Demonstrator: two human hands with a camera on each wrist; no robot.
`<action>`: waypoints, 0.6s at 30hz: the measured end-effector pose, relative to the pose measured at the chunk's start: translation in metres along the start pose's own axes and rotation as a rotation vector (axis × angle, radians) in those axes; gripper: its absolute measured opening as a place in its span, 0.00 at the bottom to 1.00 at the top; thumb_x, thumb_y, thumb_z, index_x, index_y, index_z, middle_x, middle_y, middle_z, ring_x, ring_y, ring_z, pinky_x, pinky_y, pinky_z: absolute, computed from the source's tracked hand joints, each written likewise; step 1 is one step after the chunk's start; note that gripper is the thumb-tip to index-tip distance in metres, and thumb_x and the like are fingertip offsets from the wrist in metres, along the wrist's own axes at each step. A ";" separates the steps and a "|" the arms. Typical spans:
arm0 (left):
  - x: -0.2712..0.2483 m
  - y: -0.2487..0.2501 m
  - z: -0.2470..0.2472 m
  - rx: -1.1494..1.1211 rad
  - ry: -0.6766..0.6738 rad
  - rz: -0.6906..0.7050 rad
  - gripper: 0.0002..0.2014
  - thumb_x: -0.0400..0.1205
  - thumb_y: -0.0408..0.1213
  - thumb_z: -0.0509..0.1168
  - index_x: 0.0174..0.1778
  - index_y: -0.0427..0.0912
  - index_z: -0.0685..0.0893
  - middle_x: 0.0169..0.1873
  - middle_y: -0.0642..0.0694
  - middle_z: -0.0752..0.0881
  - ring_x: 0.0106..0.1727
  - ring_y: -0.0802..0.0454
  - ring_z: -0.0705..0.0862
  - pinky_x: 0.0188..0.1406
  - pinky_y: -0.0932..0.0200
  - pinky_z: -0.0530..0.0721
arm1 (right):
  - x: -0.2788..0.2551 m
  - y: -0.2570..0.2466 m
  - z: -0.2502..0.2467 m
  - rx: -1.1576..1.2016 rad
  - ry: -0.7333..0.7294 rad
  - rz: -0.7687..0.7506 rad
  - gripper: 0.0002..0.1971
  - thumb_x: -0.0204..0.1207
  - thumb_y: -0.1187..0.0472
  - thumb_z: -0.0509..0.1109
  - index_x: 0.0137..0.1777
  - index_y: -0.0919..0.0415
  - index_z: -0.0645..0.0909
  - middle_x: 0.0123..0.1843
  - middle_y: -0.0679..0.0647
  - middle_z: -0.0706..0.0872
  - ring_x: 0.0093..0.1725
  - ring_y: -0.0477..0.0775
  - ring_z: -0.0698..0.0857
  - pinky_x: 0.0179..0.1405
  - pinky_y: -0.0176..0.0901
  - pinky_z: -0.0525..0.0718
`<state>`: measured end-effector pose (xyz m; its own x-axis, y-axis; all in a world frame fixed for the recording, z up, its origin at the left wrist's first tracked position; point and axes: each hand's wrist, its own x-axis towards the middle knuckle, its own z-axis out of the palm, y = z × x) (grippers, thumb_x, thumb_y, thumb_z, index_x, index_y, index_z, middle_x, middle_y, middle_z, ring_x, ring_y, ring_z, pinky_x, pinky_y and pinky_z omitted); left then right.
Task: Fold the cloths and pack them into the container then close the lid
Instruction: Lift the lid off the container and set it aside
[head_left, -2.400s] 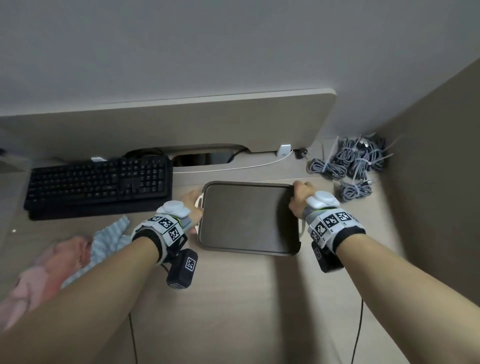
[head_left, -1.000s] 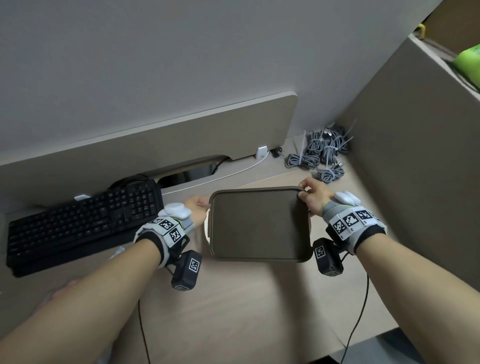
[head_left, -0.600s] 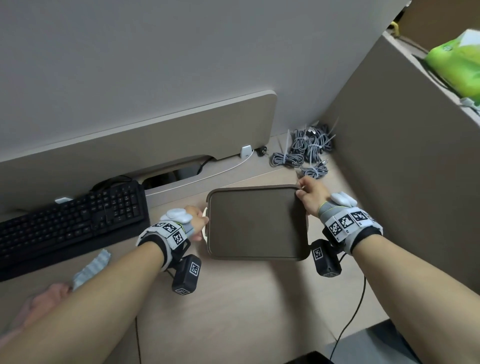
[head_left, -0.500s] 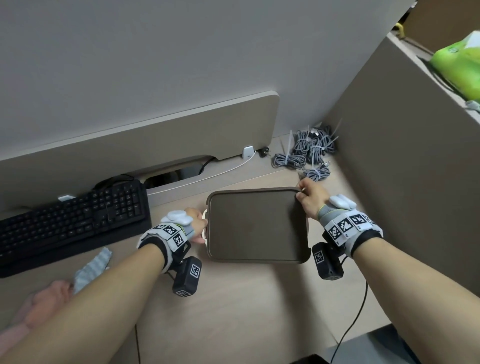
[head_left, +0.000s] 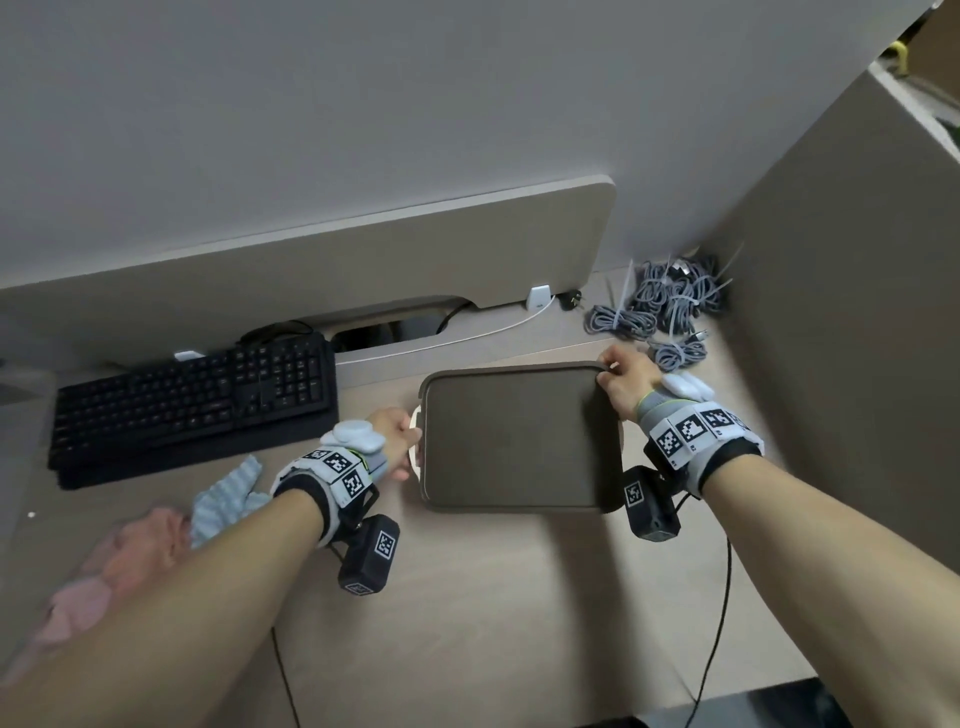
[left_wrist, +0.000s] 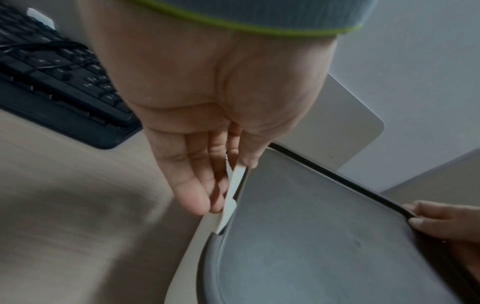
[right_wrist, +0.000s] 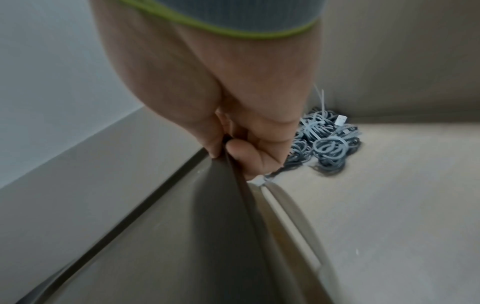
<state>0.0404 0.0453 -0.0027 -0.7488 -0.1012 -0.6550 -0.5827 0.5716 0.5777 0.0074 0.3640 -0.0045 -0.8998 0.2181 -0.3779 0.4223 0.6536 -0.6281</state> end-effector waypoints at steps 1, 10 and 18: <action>0.001 -0.003 -0.001 0.006 0.013 0.012 0.15 0.84 0.33 0.61 0.31 0.43 0.69 0.32 0.33 0.82 0.28 0.40 0.84 0.16 0.57 0.84 | 0.001 0.003 0.003 0.007 -0.039 0.046 0.08 0.74 0.63 0.69 0.41 0.48 0.76 0.46 0.61 0.86 0.42 0.67 0.87 0.48 0.62 0.88; 0.004 -0.009 -0.016 -0.007 0.117 -0.110 0.16 0.83 0.29 0.55 0.29 0.43 0.69 0.30 0.39 0.77 0.29 0.46 0.81 0.35 0.50 0.86 | 0.003 -0.004 0.007 0.155 -0.064 0.019 0.10 0.77 0.65 0.65 0.37 0.49 0.76 0.29 0.54 0.79 0.28 0.58 0.78 0.24 0.50 0.83; 0.027 -0.013 -0.035 0.060 0.135 -0.138 0.08 0.83 0.29 0.58 0.38 0.41 0.71 0.32 0.41 0.79 0.32 0.44 0.83 0.31 0.52 0.88 | -0.004 0.035 -0.019 0.726 0.100 0.450 0.16 0.81 0.73 0.60 0.35 0.56 0.69 0.37 0.56 0.75 0.33 0.53 0.75 0.24 0.44 0.80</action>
<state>0.0163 0.0065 -0.0106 -0.7007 -0.2878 -0.6528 -0.6661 0.5918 0.4541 0.0233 0.3997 -0.0119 -0.6208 0.4308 -0.6550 0.6763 -0.1282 -0.7254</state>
